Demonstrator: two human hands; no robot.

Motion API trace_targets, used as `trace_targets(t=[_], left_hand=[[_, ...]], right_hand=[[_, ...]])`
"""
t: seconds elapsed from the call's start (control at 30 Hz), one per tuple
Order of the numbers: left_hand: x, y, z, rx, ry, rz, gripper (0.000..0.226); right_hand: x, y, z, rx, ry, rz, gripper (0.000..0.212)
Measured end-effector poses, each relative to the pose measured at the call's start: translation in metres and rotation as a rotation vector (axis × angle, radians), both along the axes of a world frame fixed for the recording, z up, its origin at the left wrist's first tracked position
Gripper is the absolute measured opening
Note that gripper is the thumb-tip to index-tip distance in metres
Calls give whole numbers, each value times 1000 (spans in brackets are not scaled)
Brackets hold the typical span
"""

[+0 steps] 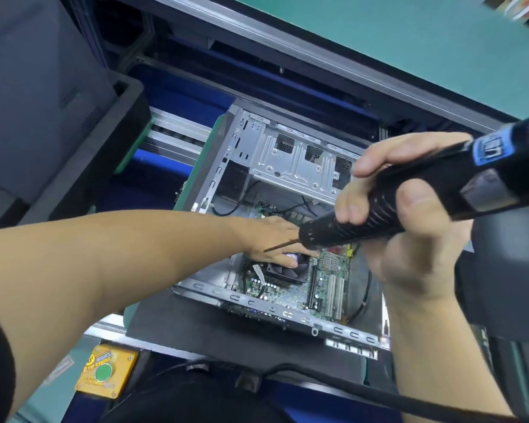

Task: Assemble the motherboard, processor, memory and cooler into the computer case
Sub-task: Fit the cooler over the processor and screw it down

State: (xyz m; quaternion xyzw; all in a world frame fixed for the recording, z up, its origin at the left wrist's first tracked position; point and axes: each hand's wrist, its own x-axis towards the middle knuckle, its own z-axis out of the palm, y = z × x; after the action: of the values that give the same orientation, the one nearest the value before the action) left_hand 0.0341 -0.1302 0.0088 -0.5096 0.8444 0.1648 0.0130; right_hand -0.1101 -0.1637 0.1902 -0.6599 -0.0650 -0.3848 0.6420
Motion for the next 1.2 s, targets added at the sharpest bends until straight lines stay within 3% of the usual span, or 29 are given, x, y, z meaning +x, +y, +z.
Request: trace_targets(t=[0.1,0.33,0.53,0.63,0.73,0.83,0.97,1.07,1.2], left_hand=[[-4,-1,-5,65,-80,58,54],[-4,-4,-10,75,-65,114,61],[-21,10,-2,134,-15,491,78],[-43,29,11,-3,-77,586,62],[-68,39,34,-137,-29,535,33],[-88,38,53,24,-56,563,22],[-102,25,61,484,-23,945,35],[-111,28,67,490,-108,923,44],[-136,38,65,573,-113,906,83]], right_hand=[[-17,-24,13,-43,-22,-62,11],[-42,-31,7,1,59,-161,14],[-52,-34,2,61,109,-211,20],[-53,-38,2,83,114,-232,20],[-49,-43,4,70,104,-233,14],[-40,-47,6,42,98,-235,12],[-28,-49,3,21,96,-205,14],[-18,-52,-4,20,112,-146,11],[-1,-61,-10,21,112,-33,11]])
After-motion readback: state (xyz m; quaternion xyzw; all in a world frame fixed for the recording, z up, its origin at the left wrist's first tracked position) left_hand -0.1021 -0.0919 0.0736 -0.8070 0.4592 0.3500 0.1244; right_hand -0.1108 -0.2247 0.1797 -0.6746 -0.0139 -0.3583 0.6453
